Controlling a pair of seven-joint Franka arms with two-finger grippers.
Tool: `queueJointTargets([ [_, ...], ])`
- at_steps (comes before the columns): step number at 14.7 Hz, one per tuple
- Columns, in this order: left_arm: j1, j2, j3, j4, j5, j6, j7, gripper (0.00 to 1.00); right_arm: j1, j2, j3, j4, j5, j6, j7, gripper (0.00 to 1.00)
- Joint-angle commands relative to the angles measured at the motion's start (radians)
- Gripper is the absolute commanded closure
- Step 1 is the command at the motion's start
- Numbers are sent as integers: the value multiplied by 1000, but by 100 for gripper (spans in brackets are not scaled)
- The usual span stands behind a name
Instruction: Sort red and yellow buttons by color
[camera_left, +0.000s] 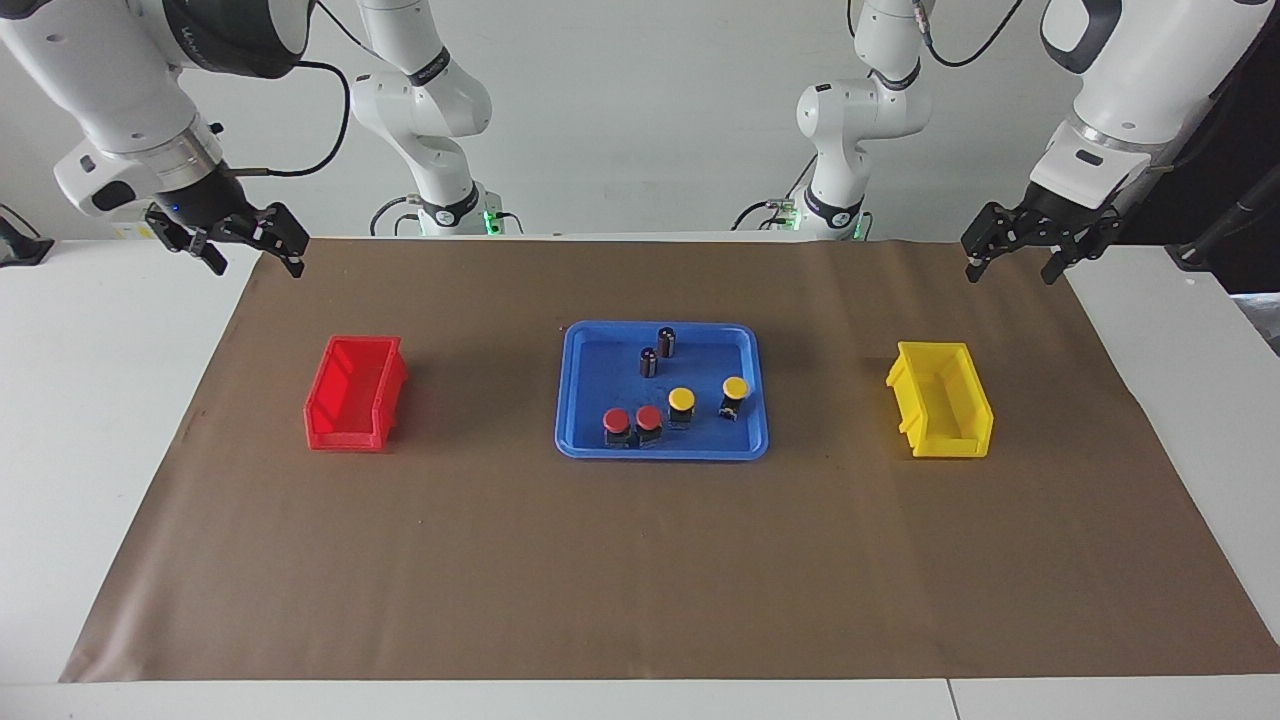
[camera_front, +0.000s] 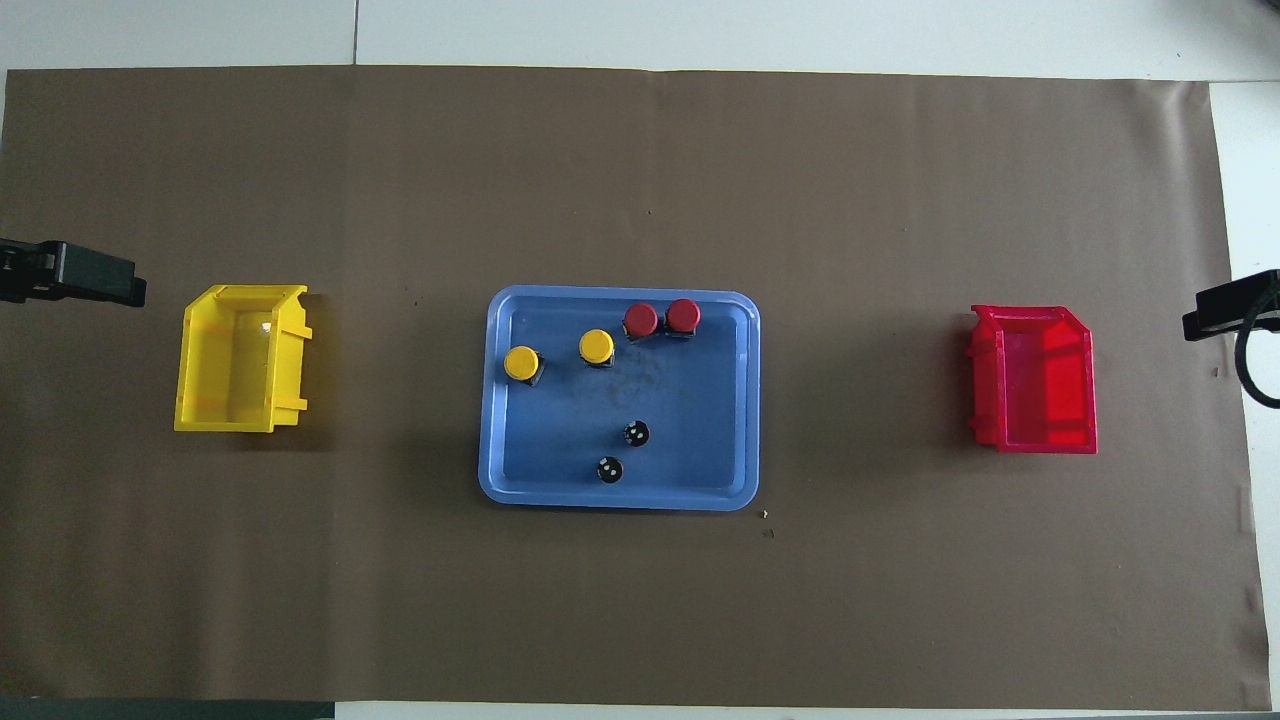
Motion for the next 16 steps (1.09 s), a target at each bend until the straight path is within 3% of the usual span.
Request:
queueJointTargets([
  [1,11,-20,-2,-15,-14,-13,12,0,-12,-19,5,-19,1,1,-24,0],
  [9,11,-20,-2,-15,-14,-13,12,0,-4,-16,5,-10,10,13,-65,0],
  [12,11,-20,-2,-15,-14,-13,12,0,17,18,48,39,26,6,25,0],
  [16,11,-20,-2,-15,-14,-13,12,0,187,134,93,110,35,77,277,0],
])
